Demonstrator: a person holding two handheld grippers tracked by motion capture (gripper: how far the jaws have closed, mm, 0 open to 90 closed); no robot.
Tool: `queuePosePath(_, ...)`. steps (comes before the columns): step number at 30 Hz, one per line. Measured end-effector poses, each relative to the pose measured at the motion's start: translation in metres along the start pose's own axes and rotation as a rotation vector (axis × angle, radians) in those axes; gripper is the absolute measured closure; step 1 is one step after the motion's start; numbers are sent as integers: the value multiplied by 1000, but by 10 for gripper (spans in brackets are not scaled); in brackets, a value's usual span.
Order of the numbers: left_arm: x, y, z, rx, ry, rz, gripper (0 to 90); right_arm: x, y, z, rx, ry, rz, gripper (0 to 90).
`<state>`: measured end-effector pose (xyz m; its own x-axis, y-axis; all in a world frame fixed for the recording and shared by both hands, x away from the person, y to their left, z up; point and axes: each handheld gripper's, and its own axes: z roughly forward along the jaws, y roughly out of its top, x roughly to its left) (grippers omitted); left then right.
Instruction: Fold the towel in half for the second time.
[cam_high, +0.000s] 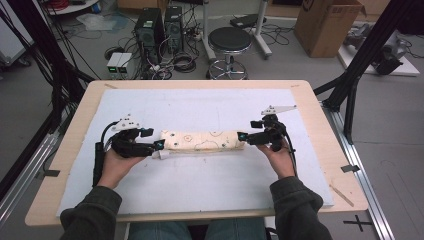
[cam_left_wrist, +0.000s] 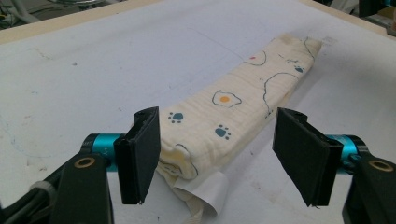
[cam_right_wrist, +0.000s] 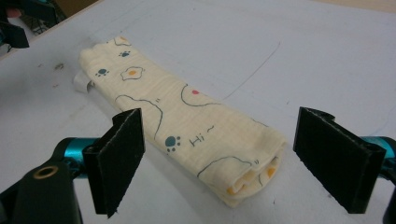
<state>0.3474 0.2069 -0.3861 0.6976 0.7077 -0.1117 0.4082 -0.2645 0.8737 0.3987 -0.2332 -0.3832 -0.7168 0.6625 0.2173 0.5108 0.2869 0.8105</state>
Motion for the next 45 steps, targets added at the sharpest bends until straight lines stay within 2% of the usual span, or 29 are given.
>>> queuePosePath(2, -1, 0, -1, -5, 5, -6, 324, -1, -3, -1, -1, 2, 4, 158)
queuePosePath(9, -4, -2, -5, -7, 6, 11, 321, -1, -11, -4, 0, -3, 17, 150)
queuePosePath(14, -2, -9, -7, -6, 14, -2, 317, 1, -11, -8, -2, -8, 9, 140)
queuePosePath(23, -5, -17, -16, -10, 22, 6, 312, 8, -13, -13, -4, -12, -18, 127)
queuePosePath(30, -11, -23, -24, -13, 23, 19, 305, 9, -22, -18, -8, -12, -17, 127)
queuePosePath(45, -18, -35, -35, -24, 29, 15, 281, 8, -42, -35, -33, -40, -17, 124)
